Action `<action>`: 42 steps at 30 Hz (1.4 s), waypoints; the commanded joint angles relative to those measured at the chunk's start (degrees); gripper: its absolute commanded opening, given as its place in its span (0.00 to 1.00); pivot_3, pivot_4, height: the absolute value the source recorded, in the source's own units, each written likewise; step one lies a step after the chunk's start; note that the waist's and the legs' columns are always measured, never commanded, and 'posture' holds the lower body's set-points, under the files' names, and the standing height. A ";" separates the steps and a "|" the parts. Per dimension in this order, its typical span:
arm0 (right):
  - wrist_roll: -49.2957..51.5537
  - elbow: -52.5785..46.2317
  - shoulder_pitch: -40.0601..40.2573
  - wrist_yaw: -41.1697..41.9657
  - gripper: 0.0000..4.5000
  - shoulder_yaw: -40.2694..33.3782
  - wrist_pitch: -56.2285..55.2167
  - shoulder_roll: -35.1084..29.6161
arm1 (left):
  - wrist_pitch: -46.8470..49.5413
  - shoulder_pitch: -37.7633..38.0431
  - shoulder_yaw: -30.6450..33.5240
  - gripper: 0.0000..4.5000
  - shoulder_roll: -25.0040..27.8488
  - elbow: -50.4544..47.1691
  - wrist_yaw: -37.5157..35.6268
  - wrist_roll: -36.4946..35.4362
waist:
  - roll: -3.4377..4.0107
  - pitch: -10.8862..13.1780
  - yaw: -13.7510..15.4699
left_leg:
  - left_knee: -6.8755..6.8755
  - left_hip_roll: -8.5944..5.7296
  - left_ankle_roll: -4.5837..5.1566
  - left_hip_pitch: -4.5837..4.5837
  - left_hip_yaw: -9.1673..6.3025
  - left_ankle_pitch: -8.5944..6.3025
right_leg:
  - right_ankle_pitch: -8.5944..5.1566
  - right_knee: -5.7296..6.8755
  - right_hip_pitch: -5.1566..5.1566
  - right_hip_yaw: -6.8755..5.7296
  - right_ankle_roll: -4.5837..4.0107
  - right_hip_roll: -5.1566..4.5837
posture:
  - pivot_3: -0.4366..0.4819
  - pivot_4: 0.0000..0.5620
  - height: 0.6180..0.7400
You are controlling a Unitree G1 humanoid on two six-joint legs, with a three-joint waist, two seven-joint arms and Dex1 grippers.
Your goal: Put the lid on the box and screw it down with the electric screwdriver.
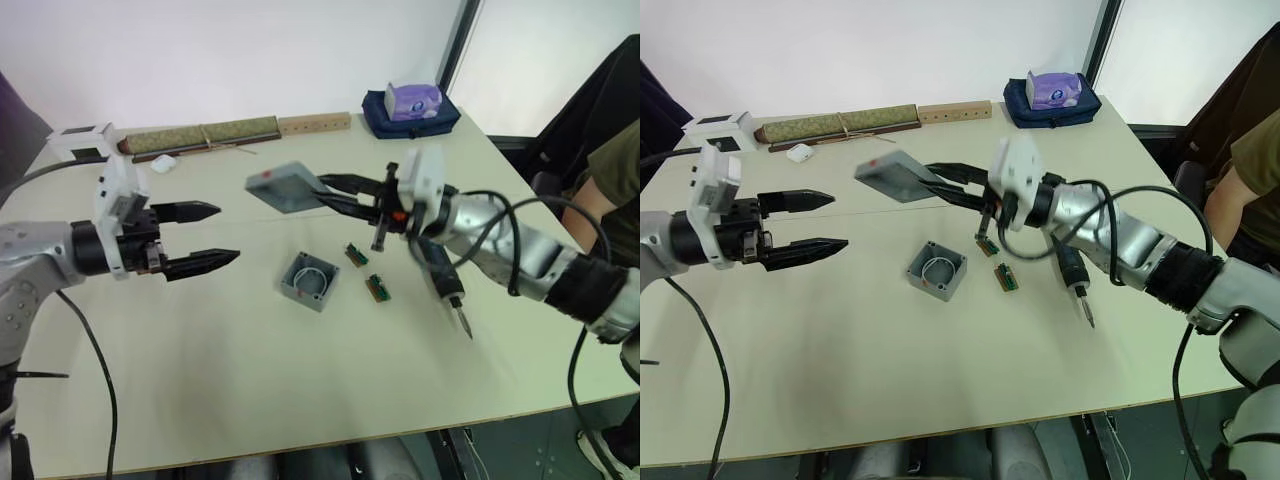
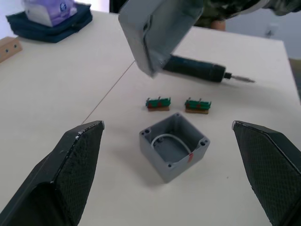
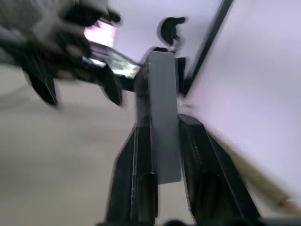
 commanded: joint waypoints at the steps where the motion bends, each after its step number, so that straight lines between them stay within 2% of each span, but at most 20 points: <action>1: 12.28 -2.57 2.15 2.17 0.04 -14.88 17.20 1.88 | -0.15 -3.60 -0.11 1.00 -0.41 -0.29 -1.17 -2.24 | -0.03 -0.02 0.68 | 0.01 0.02 0.00 0.00 0.03 0.00 | 0.00 -0.03 -0.01 0.00 -0.02 0.04 | 0.48 0.27 1.00; 4: 15.56 -2.94 6.35 4.21 0.04 -24.25 27.20 4.24 | -0.09 -5.02 -0.61 1.00 -0.27 0.89 -2.14 -2.15 | -0.04 -0.02 1.35 | 0.02 -0.04 0.00 -0.03 0.25 0.00 | 0.00 -0.10 0.00 -0.01 -0.04 0.06 | 0.48 0.27 1.00; 8: 12.65 -4.06 10.35 1.44 0.04 -32.03 33.85 9.46 | 1.41 -7.35 -0.75 1.00 -1.79 1.52 -1.19 -4.13 | -0.04 -0.02 2.07 | 0.05 -0.14 0.00 -0.08 0.48 0.00 | 0.01 -0.13 -0.10 0.07 -0.03 0.06 | 0.48 0.27 1.00; 13: 8.27 -6.37 15.18 -1.15 0.04 -38.46 39.50 15.65 | 4.23 -9.31 -0.10 1.00 -4.12 1.56 0.73 -7.62 | -0.06 -0.02 2.15 | 0.08 -0.13 0.00 -0.10 0.49 0.00 | 0.01 -0.11 -0.12 0.08 -0.02 0.10 | 0.48 0.27 1.00; 21: 4.17 -8.42 17.91 -2.63 0.04 -45.35 46.45 22.45 | 7.62 -10.16 1.06 1.00 -5.99 1.86 3.05 -12.48 | -0.06 -0.02 2.05 | 0.07 -0.13 0.00 -0.10 0.48 0.00 | 0.02 -0.09 -0.13 0.09 -0.02 0.14 | 0.48 0.27 1.00; 25: 2.91 -9.24 18.34 -2.61 0.04 -47.79 49.22 24.39 | 8.23 -9.48 1.56 0.76 -6.45 2.24 4.54 -13.35 | -0.06 -0.02 2.03 | 0.07 -0.13 0.00 -0.11 0.48 0.00 | 0.02 -0.10 -0.13 0.09 -0.02 0.15 | 0.48 0.27 1.00; 26: 2.68 -9.24 18.35 -2.64 0.04 -48.34 49.96 24.87 | 8.44 -9.53 1.86 0.63 -6.75 2.44 5.15 -13.87 | -0.06 -0.02 2.02 | 0.07 -0.13 0.00 -0.11 0.48 0.00 | 0.02 -0.09 -0.13 0.09 -0.02 0.15 | 0.48 0.27 1.00; 32: 1.25 -9.74 18.62 -2.35 0.04 -50.70 53.60 26.74 | 8.91 -9.35 2.79 0.13 -7.90 2.59 6.94 -16.12 | -0.06 -0.02 2.03 | 0.07 -0.13 0.00 -0.11 0.49 0.00 | 0.02 -0.10 -0.13 0.09 -0.02 0.15 | 0.48 0.27 1.00; 34: 0.62 -9.80 18.62 -2.02 0.04 -51.16 54.88 27.13 | 8.99 -9.53 2.93 0.07 -8.15 2.78 7.33 -16.59 | -0.07 -0.03 2.01 | 0.07 -0.12 0.00 -0.11 0.47 0.00 | 0.02 -0.10 -0.14 0.08 -0.02 0.18 | 0.48 0.27 1.00; 42: 2.14 -8.78 15.83 0.84 0.04 -51.43 64.36 25.87 | 6.81 -10.01 -0.86 0.06 -6.44 2.56 3.09 -12.30 | -0.07 -0.03 2.01 | 0.07 -0.13 0.00 -0.11 0.49 0.00 | 0.02 -0.10 -0.13 0.09 -0.02 0.18 | 0.48 0.27 1.00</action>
